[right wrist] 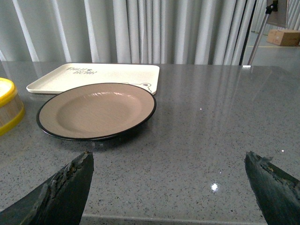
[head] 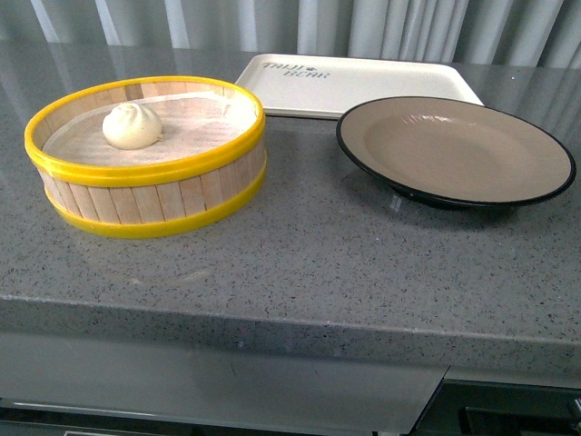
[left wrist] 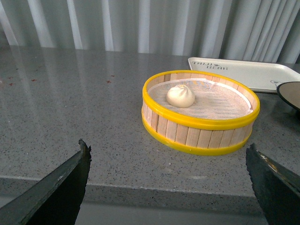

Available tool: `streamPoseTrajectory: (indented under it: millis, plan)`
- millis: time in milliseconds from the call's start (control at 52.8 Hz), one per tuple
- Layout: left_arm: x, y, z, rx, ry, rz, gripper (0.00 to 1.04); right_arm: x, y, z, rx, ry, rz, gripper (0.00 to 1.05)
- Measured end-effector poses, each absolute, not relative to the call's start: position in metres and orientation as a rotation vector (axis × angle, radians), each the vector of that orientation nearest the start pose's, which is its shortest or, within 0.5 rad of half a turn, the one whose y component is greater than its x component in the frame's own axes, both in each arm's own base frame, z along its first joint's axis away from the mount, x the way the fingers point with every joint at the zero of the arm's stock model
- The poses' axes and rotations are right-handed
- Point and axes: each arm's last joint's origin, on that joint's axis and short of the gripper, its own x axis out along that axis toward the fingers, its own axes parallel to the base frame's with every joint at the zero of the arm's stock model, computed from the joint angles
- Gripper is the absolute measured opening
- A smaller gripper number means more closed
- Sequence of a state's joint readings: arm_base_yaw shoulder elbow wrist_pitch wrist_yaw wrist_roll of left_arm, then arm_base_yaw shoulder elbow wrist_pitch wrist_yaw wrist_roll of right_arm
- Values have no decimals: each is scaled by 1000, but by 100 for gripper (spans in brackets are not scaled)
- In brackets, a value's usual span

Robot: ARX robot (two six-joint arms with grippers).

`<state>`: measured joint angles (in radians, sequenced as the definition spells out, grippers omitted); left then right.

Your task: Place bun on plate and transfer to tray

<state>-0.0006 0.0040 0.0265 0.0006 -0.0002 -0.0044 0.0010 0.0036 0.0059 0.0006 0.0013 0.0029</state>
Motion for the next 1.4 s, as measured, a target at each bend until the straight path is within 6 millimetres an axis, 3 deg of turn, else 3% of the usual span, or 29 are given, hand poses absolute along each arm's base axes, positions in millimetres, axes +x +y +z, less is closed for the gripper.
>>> streamPoseTrajectory:
  millis: [1402]
  plan:
    - [97,0,171,-47,29,26,98,98,0,165,3,-3,0,96]
